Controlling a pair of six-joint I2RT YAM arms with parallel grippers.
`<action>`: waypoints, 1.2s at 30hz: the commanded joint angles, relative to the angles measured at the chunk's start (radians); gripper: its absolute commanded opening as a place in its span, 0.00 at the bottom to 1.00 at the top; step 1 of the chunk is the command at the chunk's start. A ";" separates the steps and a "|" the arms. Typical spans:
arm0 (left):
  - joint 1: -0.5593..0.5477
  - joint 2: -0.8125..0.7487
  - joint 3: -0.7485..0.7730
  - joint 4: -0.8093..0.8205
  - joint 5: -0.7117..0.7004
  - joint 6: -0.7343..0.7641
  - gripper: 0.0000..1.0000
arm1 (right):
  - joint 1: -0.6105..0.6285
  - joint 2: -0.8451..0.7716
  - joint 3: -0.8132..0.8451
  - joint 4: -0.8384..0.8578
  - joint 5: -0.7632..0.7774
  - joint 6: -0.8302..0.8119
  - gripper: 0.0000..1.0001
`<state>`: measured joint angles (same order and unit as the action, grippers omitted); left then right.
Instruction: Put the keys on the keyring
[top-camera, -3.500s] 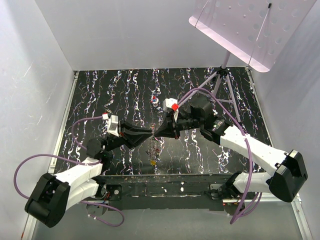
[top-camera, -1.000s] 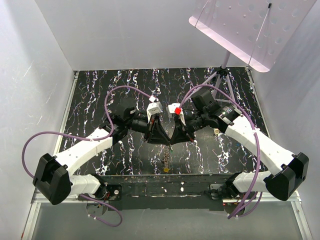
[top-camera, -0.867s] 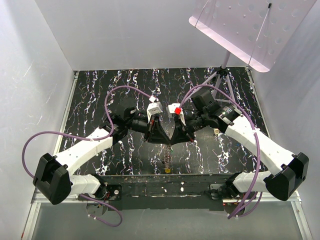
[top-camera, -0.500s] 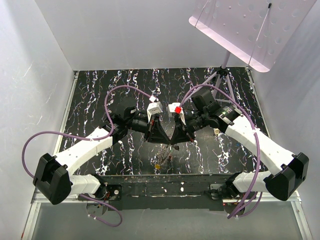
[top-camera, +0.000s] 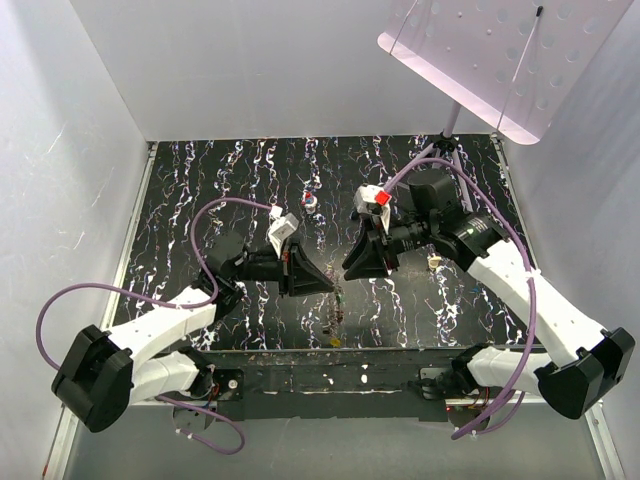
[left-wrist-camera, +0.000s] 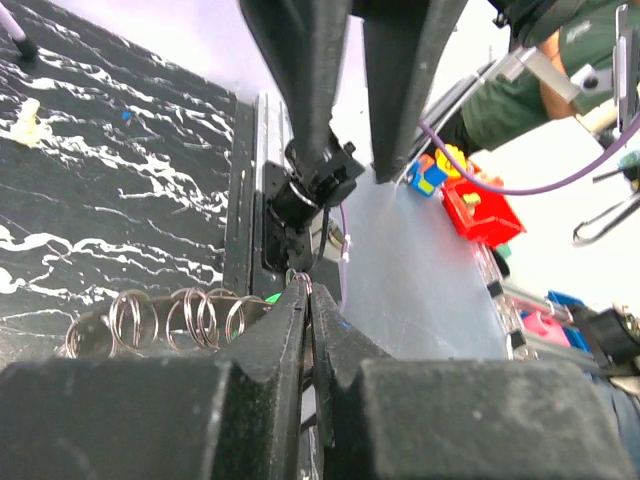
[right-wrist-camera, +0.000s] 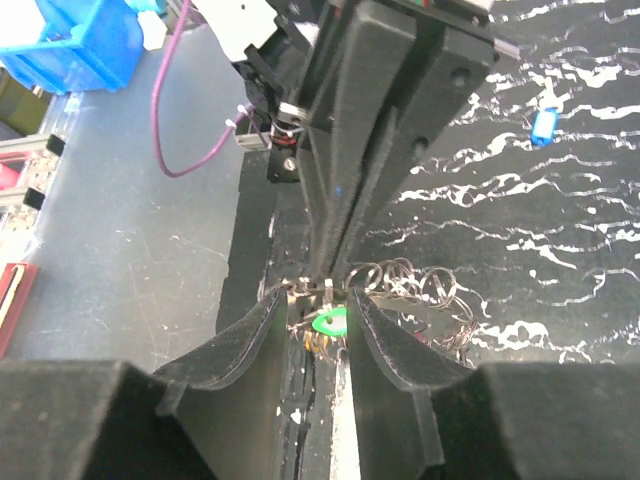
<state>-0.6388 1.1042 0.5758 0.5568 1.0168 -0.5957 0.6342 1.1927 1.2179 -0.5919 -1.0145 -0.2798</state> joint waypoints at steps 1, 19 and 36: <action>0.002 -0.043 -0.076 0.437 -0.133 -0.199 0.00 | 0.001 -0.039 -0.044 0.194 -0.064 0.171 0.39; 0.001 0.010 -0.231 0.899 -0.348 -0.311 0.00 | -0.004 -0.035 -0.113 0.458 0.002 0.515 0.38; 0.002 0.009 -0.234 0.913 -0.365 -0.323 0.00 | -0.001 -0.035 -0.150 0.419 0.020 0.449 0.35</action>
<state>-0.6388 1.1351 0.3363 1.2945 0.6868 -0.9066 0.6350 1.1610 1.0767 -0.1841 -0.9970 0.1848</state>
